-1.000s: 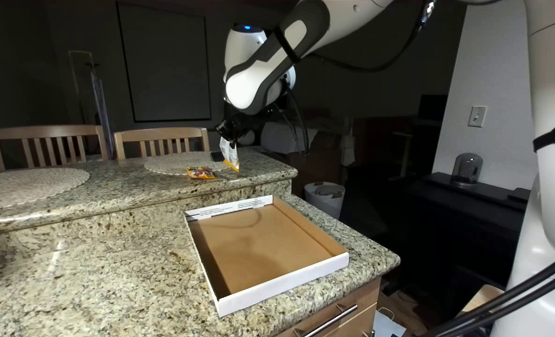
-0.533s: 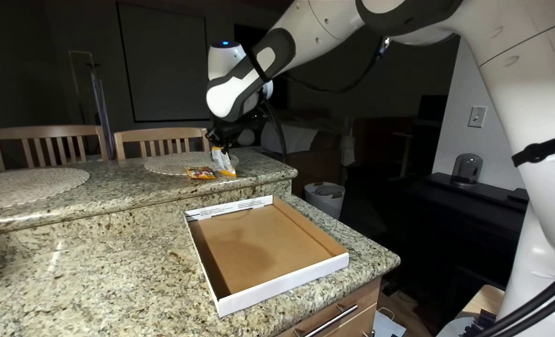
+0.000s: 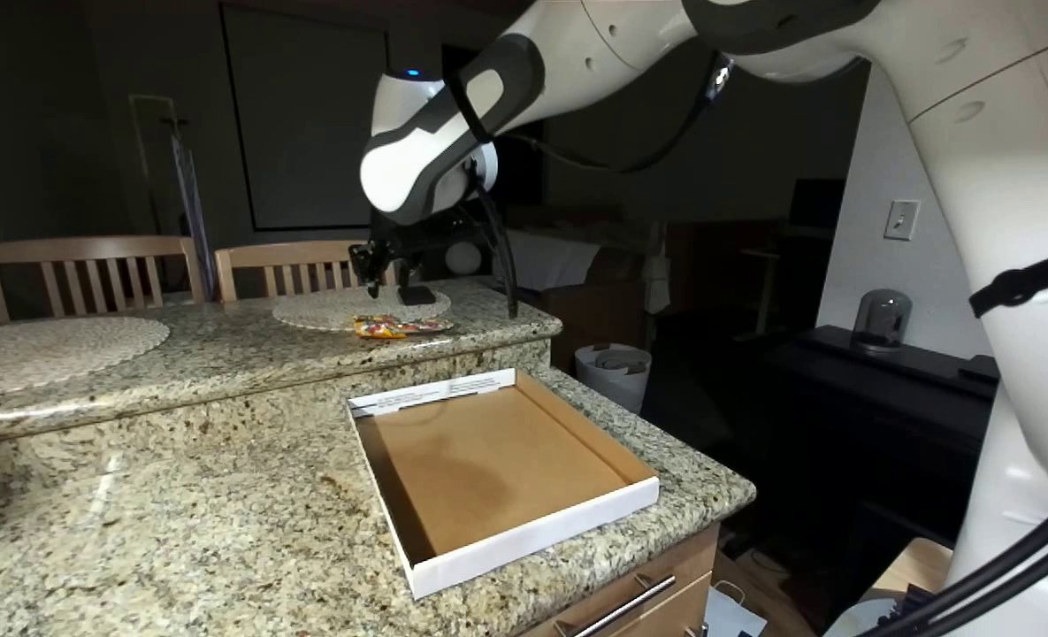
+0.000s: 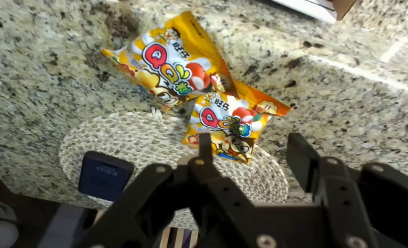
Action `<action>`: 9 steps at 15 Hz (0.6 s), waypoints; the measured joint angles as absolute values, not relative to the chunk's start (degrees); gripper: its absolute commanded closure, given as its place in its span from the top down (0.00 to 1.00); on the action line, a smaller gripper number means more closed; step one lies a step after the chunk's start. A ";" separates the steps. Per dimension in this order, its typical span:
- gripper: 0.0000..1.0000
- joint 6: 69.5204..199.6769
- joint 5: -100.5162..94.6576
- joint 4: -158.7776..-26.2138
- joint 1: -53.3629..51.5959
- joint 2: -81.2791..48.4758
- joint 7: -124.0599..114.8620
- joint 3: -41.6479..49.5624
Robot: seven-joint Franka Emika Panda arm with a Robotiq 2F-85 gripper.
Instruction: Remove the contents in the box.
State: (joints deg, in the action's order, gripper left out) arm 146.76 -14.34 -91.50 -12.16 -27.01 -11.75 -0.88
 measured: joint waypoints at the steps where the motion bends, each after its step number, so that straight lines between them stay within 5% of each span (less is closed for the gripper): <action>1: 0.96 148.47 -13.71 -93.59 -12.03 -25.74 -11.22 -1.14; 9: 1.00 153.25 13.03 -118.11 -1.49 -12.96 10.26 -15.68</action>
